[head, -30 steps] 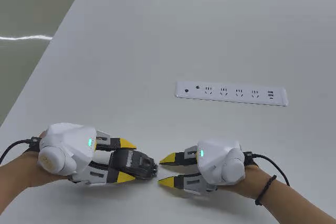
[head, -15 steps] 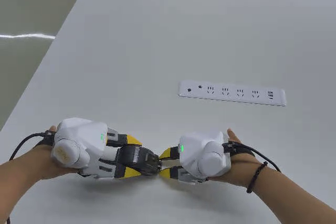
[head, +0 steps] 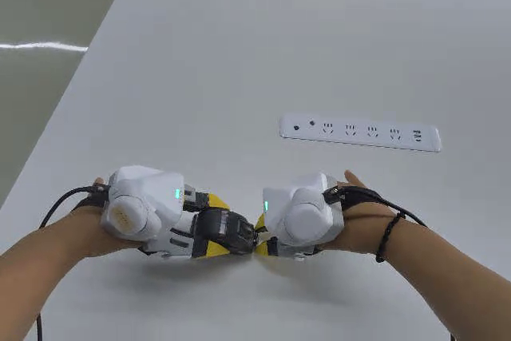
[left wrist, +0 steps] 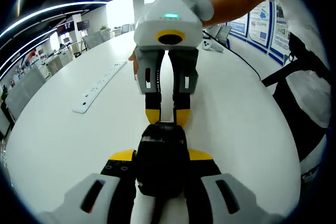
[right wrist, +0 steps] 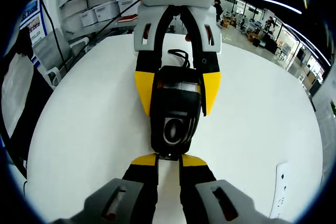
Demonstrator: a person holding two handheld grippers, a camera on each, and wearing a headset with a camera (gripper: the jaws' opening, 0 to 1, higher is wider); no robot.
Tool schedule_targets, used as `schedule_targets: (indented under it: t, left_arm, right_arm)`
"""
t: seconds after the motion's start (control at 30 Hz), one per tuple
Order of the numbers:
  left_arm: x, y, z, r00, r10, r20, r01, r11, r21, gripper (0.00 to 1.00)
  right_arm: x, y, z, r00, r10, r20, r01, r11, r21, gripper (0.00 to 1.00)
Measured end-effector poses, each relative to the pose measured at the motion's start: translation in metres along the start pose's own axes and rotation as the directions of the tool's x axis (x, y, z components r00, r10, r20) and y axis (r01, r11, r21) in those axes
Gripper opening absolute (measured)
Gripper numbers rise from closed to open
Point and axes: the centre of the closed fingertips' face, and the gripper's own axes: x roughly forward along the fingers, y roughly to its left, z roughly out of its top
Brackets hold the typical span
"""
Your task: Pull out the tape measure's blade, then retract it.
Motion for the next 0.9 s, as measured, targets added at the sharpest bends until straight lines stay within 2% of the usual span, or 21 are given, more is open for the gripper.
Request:
schedule_targets:
  t: [0.23,0.9]
  left_arm:
    - [0.0005,0.0003,0.001,1.0,-0.007,-0.004,0.007,1.0,0.0,0.31]
    - [0.0012,-0.0002,-0.0009,0.9996,-0.005,-0.026,0.005,1.0,0.005,0.31]
  right_arm:
    - [-0.0012,-0.0009,-0.0018,0.9991,-0.013,0.041,0.012,0.999,0.03,0.11]
    - [-0.0009,-0.0003,-0.0025,0.998,-0.024,0.058,0.022,0.999,0.034,0.1]
